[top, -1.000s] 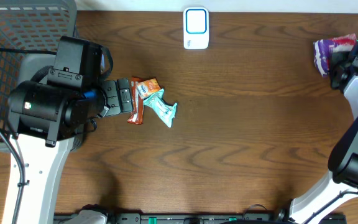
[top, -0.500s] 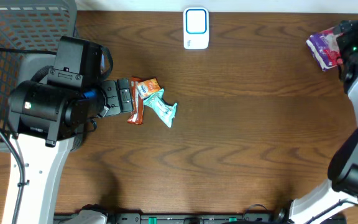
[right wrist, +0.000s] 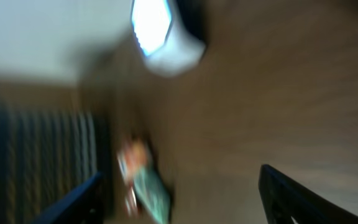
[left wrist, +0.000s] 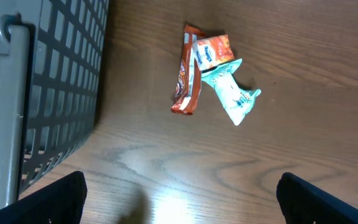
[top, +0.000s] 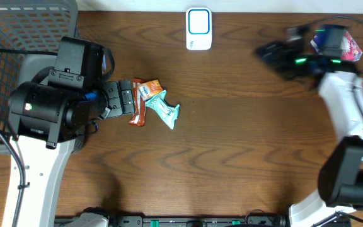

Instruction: Scan the item barcode

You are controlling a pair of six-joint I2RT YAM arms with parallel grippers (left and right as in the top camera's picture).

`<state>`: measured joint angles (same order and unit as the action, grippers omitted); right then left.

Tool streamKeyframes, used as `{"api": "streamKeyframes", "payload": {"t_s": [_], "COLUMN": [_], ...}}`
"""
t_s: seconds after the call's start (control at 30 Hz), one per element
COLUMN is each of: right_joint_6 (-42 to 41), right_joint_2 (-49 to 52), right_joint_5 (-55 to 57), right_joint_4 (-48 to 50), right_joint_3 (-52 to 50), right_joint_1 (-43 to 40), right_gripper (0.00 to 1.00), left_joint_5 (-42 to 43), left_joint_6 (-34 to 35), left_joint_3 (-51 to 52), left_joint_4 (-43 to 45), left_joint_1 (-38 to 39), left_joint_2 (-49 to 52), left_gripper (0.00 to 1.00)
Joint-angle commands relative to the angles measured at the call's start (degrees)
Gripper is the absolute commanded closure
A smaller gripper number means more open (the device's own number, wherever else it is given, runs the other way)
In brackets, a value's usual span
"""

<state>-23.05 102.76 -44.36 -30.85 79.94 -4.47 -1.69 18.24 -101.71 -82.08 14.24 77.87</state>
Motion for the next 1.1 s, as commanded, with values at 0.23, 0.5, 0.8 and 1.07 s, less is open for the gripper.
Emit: {"api": "streamKeyframes", "payload": {"t_s": [0.23,0.5,0.8,1.07], "right_joint_6": [18.8,17.4,21.2,19.8], "right_joint_2": [5.9,12.3,18.4,16.8], "right_joint_5": [18.8,18.6,12.4,10.9], "right_joint_4": [-1.6,1.9,4.2,-0.9], "right_joint_3": [-0.3,-0.3,-0.3,-0.2], "right_joint_1": [27.2,34.7,34.8,34.8], "right_gripper": [0.11,0.01,0.25,0.95], "left_joint_5": [-0.3,-0.3,-0.3,-0.3], "left_joint_6": [0.9,0.9,0.9,0.9], "left_joint_3": [0.0,0.0,0.0,0.0], "left_joint_4": [-0.2,-0.2,-0.2,-0.2], "left_joint_1": [-0.2,-0.2,-0.2,-0.2], "left_joint_2": [0.0,0.0,0.0,0.0], "left_gripper": [0.02,0.02,0.02,0.02]}}
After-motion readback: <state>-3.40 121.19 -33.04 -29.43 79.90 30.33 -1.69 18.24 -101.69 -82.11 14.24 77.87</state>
